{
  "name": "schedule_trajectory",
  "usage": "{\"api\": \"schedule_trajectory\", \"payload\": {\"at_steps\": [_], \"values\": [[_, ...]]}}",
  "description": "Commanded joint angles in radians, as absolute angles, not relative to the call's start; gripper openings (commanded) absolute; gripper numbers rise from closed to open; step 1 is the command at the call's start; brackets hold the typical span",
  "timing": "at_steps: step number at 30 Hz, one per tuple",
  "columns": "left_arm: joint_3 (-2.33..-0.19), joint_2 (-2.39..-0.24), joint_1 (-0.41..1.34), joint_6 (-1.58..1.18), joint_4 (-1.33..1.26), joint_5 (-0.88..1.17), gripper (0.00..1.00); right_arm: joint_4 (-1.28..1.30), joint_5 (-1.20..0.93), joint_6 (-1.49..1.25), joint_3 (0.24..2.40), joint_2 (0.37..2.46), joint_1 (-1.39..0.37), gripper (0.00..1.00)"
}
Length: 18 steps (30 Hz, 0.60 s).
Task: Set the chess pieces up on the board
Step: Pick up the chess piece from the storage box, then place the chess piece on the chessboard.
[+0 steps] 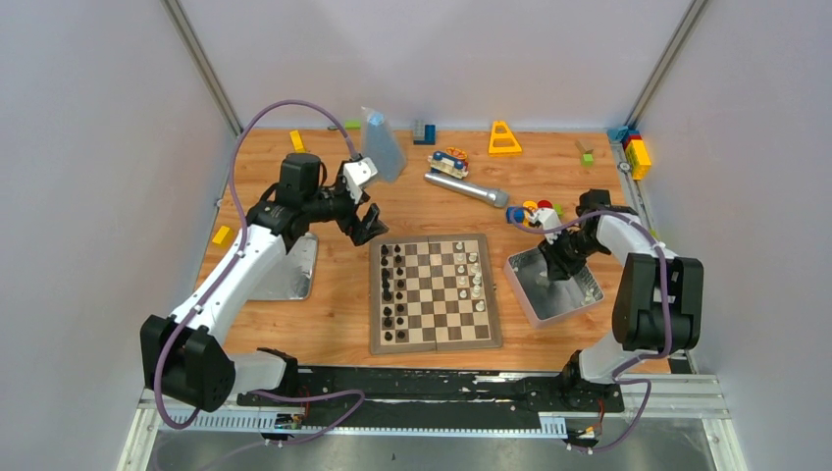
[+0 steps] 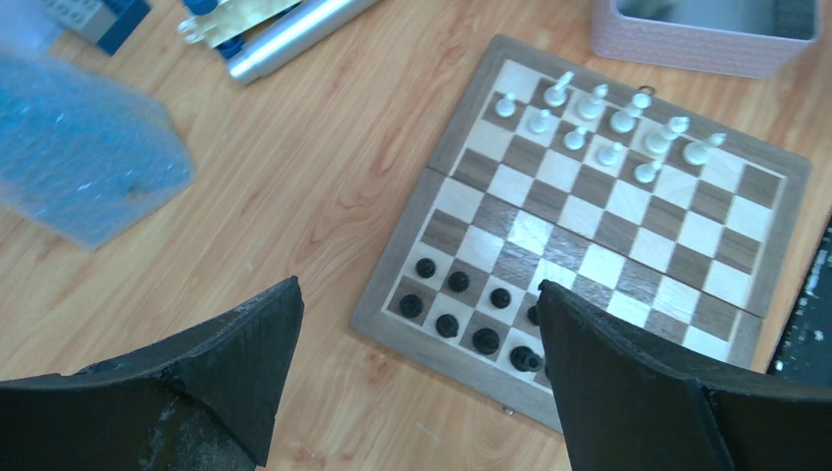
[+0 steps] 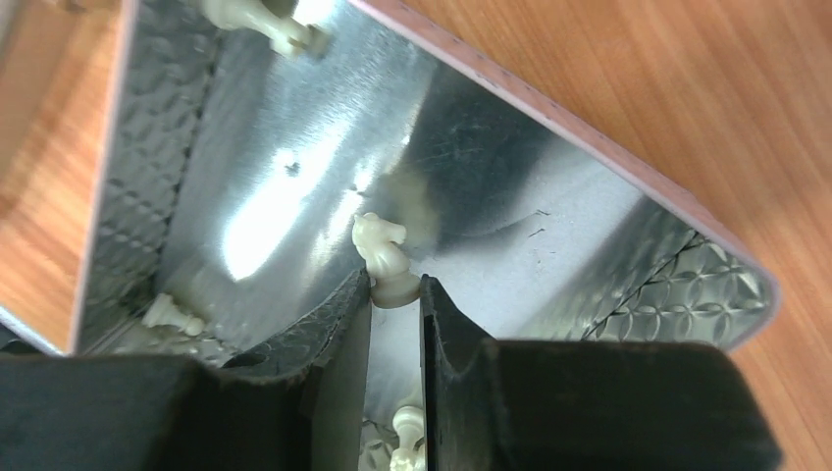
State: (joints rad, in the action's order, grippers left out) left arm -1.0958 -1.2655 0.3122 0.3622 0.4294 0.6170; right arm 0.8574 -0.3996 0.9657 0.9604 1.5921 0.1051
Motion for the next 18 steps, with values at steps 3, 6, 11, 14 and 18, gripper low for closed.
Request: {"api": "schedule_trajectory", "payload": {"at_steps": [3,6,11,14,18], "values": [[-1.087,-1.28,0.307,0.402,0.362,0.87,0.91,1.009,-0.59,0.946,1.092,1.492,0.092,0.03],[-1.099,-1.291,0.331,0.418,0.342,0.917,0.88,1.095,-0.68,0.929,1.16,1.478,0.066,0.04],[-1.157,-1.313,0.435,0.554,0.395,0.907,0.86,1.175,-0.869,0.883,1.261,1.48,-0.024,0.03],[-1.191,-1.327,0.523,0.678,0.416,0.887,0.86,1.189,-0.956,0.841,1.303,1.499,-0.114,0.03],[-1.228,-1.341,0.612,0.816,0.432,0.864,0.85,1.192,-1.048,0.797,1.342,1.532,-0.21,0.03]]}}
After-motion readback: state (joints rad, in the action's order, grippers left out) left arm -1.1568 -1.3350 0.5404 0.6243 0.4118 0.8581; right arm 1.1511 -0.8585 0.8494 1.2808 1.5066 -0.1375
